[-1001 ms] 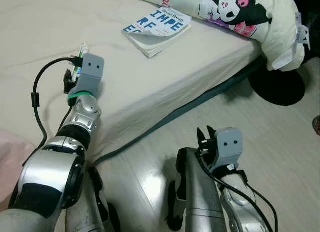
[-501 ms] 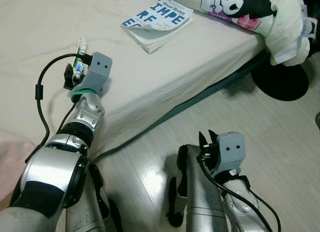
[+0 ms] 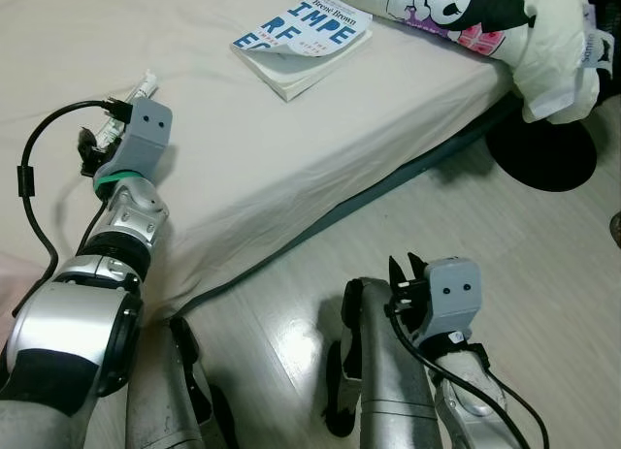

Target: Clean up the room

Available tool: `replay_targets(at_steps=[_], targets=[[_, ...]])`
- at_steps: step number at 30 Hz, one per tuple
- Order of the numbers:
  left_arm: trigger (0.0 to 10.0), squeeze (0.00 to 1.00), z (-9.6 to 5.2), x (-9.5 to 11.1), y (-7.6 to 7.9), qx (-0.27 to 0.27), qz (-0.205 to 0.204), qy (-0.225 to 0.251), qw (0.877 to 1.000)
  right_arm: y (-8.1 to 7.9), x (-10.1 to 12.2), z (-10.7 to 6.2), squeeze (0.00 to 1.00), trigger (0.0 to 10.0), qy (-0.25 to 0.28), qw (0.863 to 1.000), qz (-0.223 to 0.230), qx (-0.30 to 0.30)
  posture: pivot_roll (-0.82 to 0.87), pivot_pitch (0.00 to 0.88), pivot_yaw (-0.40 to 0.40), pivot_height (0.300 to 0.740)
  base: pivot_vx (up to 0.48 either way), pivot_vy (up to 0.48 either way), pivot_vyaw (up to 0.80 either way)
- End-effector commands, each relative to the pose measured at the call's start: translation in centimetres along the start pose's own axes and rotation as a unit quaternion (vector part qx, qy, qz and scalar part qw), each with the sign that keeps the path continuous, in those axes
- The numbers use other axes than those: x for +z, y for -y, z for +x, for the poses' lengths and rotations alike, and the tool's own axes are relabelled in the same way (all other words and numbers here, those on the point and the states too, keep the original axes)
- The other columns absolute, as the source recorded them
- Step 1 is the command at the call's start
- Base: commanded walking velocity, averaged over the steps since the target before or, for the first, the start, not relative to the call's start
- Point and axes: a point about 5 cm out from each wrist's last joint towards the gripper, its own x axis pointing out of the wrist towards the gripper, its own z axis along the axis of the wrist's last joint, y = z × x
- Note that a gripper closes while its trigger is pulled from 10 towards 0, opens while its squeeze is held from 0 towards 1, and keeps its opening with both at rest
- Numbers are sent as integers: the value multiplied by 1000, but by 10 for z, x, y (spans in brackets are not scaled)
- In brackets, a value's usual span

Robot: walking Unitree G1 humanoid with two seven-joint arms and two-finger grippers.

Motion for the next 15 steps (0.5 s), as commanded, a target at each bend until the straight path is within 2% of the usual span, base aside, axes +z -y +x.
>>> replay_targets(at_steps=[1,2,6,15], targets=[[0,0,-6,-18,8,-20,24,-23,999,-2,-6,-4,0,10000,-18,1000,4,0,-286,426,59,500,0,0,0],[0,0,-6,-18,8,-20,24,-23,999,-2,-6,-4,0,10000,-18,1000,4,0,-286,426,59,500,0,0,0],[0,0,-15,-12,27,-71,35,-1,997,1,-4,1,0,10000,-13,1000,1,-1,-290,408,59,500,0,0,0],[0,0,-13,-4,24,-68,22,2,997,4,-2,9,0,10000,-4,1000,-1,-7,-278,369,68,500,0,0,0]])
